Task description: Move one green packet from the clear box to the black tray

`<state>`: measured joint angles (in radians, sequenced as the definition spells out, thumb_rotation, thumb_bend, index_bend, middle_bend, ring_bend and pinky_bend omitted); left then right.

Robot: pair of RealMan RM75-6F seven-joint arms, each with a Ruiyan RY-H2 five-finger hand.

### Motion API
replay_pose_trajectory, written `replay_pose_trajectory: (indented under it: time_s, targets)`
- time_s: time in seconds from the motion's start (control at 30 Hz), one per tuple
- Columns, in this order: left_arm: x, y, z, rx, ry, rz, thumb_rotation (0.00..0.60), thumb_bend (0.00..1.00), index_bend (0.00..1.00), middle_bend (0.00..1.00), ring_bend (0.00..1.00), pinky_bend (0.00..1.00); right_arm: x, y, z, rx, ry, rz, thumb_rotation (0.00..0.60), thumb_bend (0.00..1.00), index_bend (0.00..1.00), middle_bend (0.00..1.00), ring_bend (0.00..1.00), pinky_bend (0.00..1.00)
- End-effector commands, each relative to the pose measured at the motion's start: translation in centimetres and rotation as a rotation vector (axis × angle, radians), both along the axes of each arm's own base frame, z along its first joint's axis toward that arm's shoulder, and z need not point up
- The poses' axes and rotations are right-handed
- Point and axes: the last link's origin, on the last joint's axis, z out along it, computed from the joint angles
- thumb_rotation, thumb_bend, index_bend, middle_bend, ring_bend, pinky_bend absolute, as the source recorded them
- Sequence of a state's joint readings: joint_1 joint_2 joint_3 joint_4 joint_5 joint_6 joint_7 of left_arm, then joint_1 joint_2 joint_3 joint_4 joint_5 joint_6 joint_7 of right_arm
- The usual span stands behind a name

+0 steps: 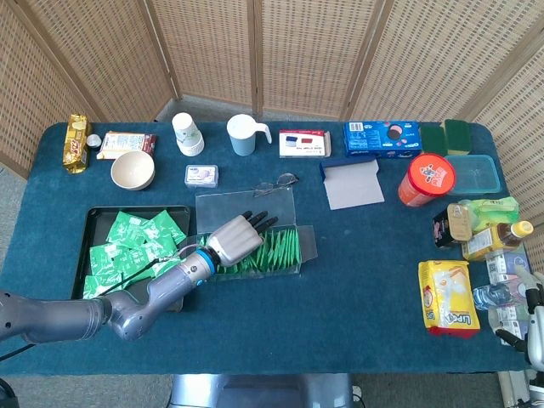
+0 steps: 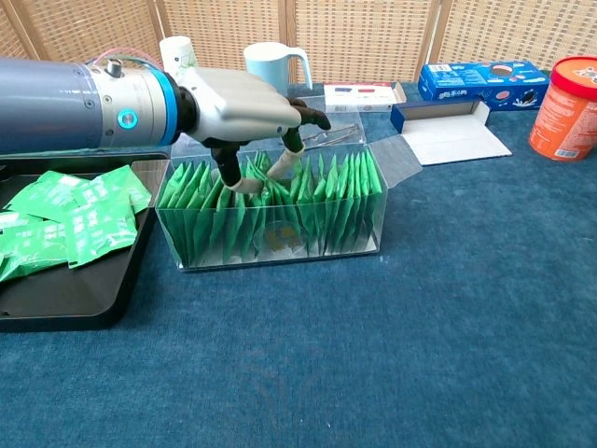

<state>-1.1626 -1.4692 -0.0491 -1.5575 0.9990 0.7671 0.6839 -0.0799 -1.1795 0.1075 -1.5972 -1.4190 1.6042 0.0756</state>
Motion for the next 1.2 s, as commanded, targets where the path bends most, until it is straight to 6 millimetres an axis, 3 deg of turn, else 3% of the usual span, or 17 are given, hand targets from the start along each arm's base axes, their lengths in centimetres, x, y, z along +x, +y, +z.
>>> replay_pose_trajectory:
  time_s: [0.03,0.33,0.8,1.0,1.2]
  targets:
    - [0.1,-0.1,0.7,0.007,-0.029,0.005,0.6,0.38,0.54,0.04,0.0,0.19,0.0,0.0,0.0,-0.002,-0.001,0.002,0.512,0.39,0.13,0.24,0.12,0.2]
    - [0.4,-0.2,3.2,0.047,-0.156,0.02,0.6,0.37,0.55,0.05,0.0,0.19,0.1,-0.2,-0.1,-0.001,-0.009,0.015,0.512,0.39,0.13,0.24,0.12,0.2]
    - [0.9,-0.8,10.1,0.148,-0.367,0.002,0.6,0.37,0.56,0.07,0.0,0.19,0.2,-0.8,-0.5,0.01,-0.018,0.032,0.51,0.39,0.09,0.24,0.12,0.2]
    - [-0.4,-1.5,12.6,0.16,-0.409,0.056,0.6,0.37,0.56,0.07,0.0,0.19,0.2,-1.2,-0.7,0.026,-0.021,0.041,0.512,0.39,0.09,0.24,0.12,0.2]
    - [-4.8,-2.6,16.3,0.257,-0.35,0.125,0.6,0.37,0.56,0.07,0.0,0.19,0.4,-1.9,-1.2,0.05,-0.027,0.054,0.511,0.39,0.09,0.24,0.12,0.2]
